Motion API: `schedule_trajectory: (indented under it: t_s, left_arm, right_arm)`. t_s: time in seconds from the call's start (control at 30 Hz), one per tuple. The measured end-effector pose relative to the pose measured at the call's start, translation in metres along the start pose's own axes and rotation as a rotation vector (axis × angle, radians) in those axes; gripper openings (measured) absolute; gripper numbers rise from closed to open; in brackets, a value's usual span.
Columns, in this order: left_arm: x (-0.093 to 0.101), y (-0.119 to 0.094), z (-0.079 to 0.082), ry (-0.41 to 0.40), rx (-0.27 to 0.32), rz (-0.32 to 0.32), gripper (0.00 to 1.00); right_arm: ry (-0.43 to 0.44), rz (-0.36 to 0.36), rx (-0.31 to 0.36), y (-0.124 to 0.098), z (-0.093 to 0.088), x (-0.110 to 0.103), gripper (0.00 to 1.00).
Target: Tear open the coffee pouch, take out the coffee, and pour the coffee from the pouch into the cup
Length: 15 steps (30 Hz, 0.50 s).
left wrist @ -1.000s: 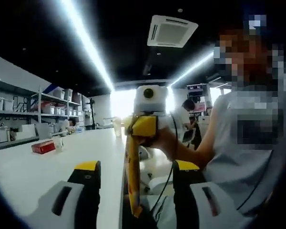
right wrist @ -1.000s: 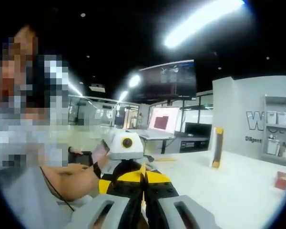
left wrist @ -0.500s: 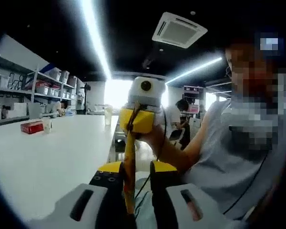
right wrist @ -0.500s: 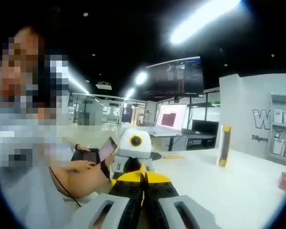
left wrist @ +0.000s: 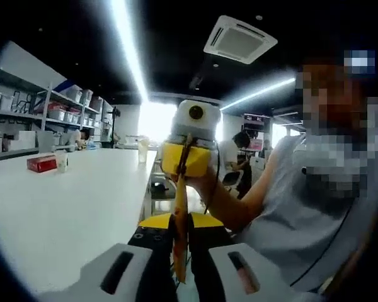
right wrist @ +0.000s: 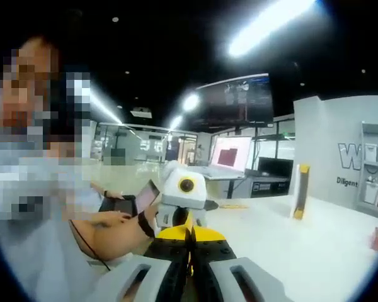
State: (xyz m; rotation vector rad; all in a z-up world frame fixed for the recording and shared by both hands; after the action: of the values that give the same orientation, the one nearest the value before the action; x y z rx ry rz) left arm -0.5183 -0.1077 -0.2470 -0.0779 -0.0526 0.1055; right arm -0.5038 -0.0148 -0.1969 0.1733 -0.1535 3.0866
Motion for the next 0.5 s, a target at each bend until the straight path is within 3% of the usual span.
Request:
schedule_trajectory:
  t_s: [0.1,0.3,0.4,0.5]
  left_arm:
    - [-0.001,0.002,0.0,0.027,0.011,0.004,0.12]
    - [0.0,0.002,0.0,0.006,-0.006,0.005,0.11]
    - [0.004,0.0,0.007,0.055,0.026,0.016,0.11]
    - [0.006,-0.002,0.017,0.088,0.079,0.035,0.1]
  right_arm:
    - [-0.001,0.004,-0.003,0.001,0.0,-0.001,0.01]
    - [-0.002,0.003,0.001,0.001,0.0,-0.001,0.01]
    - [0.003,0.008,0.037,-0.002,0.005,-0.003,0.01]
    - [0.008,0.022,0.129,-0.004,0.014,-0.004,0.02]
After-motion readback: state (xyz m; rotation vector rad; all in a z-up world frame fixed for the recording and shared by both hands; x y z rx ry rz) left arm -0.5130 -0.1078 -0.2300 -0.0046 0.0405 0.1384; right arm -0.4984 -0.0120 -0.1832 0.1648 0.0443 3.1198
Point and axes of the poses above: the point that each gripper's makers call its tool centre point, and the gripper's own axes: y roughly forward along the fingers, x roughly to its right, z roughly out of its top, the point moved 6 cm from there along -y, roughly backward along the fingers, and after that the axes turned 13 degrees about z, right-handed, at the moved point
